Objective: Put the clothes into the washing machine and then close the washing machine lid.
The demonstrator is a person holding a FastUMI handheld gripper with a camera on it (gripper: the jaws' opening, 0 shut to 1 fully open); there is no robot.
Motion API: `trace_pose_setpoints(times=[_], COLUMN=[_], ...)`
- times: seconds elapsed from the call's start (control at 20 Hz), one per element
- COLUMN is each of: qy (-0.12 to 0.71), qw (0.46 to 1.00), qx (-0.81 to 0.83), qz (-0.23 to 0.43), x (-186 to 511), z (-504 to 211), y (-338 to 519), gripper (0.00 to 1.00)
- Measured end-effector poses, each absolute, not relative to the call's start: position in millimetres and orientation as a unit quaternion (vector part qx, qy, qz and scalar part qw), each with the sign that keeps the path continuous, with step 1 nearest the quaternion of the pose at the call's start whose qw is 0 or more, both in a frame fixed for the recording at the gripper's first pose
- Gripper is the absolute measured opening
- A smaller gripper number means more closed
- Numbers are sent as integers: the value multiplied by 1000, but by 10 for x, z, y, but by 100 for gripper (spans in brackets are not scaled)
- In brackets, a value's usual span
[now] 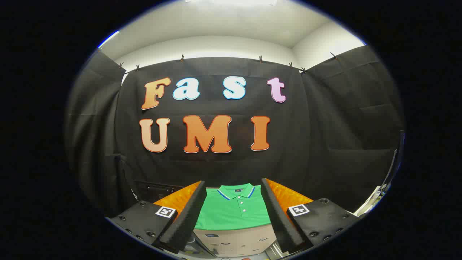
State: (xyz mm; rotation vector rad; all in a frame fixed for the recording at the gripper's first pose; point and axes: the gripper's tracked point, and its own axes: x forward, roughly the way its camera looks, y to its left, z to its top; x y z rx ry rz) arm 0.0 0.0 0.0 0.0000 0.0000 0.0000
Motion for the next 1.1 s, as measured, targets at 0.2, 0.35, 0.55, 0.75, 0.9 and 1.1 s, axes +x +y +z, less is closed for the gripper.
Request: trace_pose_setpoints(times=[0.2,0.35,0.55,0.75,0.9,1.1], qy=[-6,-5,-4,-4,-2,-2], qw=[1000,1000,1000,1000,1000,1000], qx=[4,1,1,-5,-6,-2], qz=[1,0,0,1,0,-3], x=[-6,41,72,127,150,191], z=[13,10,-18,-32,-54,-75], y=[-16,4,25,64,81,70], gripper=[98,98,98,98,98,98])
